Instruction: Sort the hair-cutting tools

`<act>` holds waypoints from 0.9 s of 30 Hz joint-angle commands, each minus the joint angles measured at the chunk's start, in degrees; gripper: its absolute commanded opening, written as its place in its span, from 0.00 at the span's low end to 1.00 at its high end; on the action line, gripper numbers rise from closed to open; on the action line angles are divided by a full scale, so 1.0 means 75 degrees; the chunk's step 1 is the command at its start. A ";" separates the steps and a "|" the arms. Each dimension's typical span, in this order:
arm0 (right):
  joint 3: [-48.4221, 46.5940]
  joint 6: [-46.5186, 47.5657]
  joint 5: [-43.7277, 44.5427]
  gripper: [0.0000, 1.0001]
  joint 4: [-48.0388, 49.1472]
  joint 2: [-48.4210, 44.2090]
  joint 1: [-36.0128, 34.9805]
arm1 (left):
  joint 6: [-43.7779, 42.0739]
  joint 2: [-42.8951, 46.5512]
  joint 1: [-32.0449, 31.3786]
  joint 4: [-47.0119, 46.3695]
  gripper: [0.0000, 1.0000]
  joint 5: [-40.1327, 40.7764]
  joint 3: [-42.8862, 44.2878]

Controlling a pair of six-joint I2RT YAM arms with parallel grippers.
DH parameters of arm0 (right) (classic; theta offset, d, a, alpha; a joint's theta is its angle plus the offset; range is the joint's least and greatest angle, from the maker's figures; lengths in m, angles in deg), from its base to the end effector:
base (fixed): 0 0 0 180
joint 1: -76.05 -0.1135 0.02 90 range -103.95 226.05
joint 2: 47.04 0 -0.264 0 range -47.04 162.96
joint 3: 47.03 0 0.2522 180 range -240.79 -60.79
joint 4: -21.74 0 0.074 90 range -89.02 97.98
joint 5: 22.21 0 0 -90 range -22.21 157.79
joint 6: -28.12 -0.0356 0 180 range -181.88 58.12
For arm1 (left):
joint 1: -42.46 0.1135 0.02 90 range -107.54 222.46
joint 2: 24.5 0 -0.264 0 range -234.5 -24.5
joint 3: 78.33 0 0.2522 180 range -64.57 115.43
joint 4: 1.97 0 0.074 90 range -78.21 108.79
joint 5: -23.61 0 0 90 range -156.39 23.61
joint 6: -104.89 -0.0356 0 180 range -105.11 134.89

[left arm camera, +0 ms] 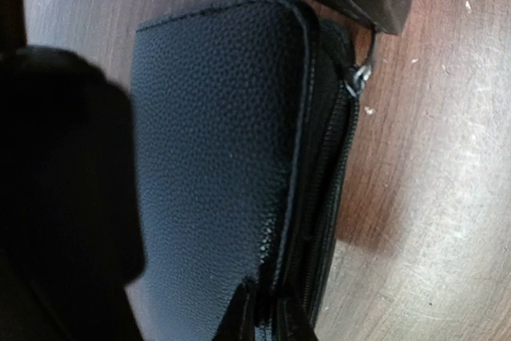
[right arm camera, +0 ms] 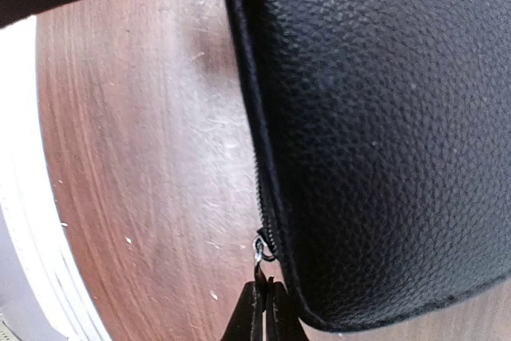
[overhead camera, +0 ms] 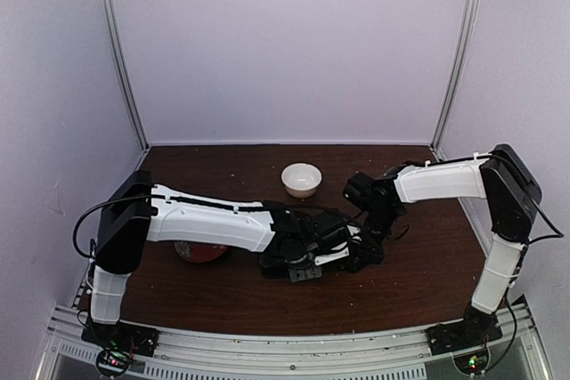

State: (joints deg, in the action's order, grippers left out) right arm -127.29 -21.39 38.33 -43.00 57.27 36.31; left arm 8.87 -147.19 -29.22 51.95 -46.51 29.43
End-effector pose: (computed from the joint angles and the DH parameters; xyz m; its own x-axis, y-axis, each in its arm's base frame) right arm 0.2332 0.2166 0.1616 -0.2181 -0.9165 -0.3353 -0.9286 0.0891 0.3602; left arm 0.1514 -0.4187 0.1705 -0.2020 0.9237 -0.3256 0.8802 0.3169 0.3532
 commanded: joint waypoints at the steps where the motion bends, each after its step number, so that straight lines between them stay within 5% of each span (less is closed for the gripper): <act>1: -0.0390 -0.0849 -0.1450 0.00 -0.0264 0.0139 -0.0279 | 0.0387 -0.0330 0.0315 -0.0463 0.00 -0.0653 -0.0068; 10: -0.0468 -0.1392 -0.0236 0.00 0.0162 -0.0060 -0.0169 | 0.0271 0.2137 0.0044 -0.0769 0.63 -0.1228 -0.1374; 13: -0.0495 -0.1433 -0.0093 0.00 0.0225 -0.0009 -0.0121 | 0.0382 0.2994 0.0351 -0.1126 0.73 -0.1560 -0.1868; 18: -0.0543 -0.1508 -0.0082 0.00 0.0253 0.0154 -0.0120 | 0.1542 0.2758 0.1987 -0.0752 0.81 -0.1982 -0.1568; 27: -0.0543 -0.1585 0.0443 0.00 0.0462 0.0202 -0.0085 | 0.2455 0.0996 0.3422 -0.0472 0.69 -0.3650 -0.0640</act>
State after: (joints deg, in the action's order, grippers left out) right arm -129.87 -32.34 39.41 -41.62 58.15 35.32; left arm 23.67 -136.15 -3.67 47.23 -65.36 22.41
